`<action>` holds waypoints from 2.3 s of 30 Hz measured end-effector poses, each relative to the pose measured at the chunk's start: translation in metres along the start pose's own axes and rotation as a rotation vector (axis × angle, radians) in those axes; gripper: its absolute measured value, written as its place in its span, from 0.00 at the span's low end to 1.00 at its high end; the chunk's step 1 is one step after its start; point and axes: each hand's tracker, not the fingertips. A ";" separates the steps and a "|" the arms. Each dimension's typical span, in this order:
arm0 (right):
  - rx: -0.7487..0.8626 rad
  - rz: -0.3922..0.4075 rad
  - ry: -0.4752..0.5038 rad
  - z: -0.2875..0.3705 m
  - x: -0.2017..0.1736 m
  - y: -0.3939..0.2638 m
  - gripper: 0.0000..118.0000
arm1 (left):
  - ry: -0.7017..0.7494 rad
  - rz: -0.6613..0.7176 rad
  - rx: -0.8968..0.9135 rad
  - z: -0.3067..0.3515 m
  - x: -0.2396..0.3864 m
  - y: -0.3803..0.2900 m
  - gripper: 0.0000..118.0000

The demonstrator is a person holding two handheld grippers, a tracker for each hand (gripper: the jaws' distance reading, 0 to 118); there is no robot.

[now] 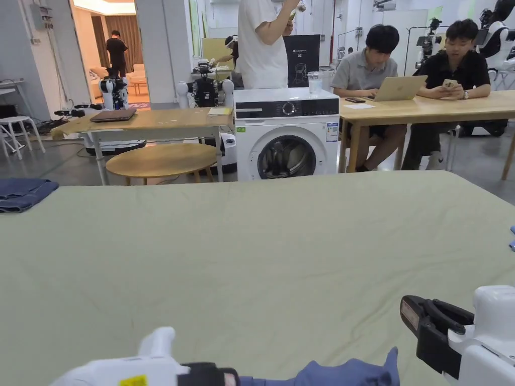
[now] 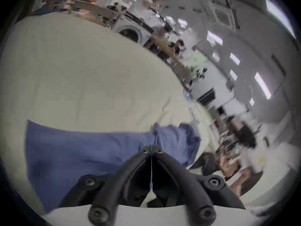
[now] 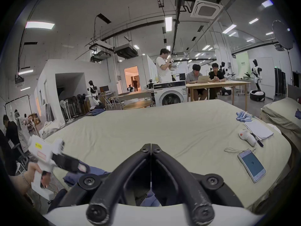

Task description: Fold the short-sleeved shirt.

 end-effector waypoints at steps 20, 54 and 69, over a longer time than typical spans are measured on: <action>-0.068 0.040 0.106 -0.031 -0.044 -0.006 0.00 | -0.085 0.453 -0.031 0.035 -0.135 -0.027 0.54; -0.055 0.026 0.131 -0.033 -0.052 -0.004 0.00 | 0.236 0.000 0.093 0.098 -0.006 0.018 0.07; -0.057 0.016 0.024 0.008 -0.015 -0.016 0.00 | 0.102 -0.218 -0.252 -0.094 0.068 -0.033 0.53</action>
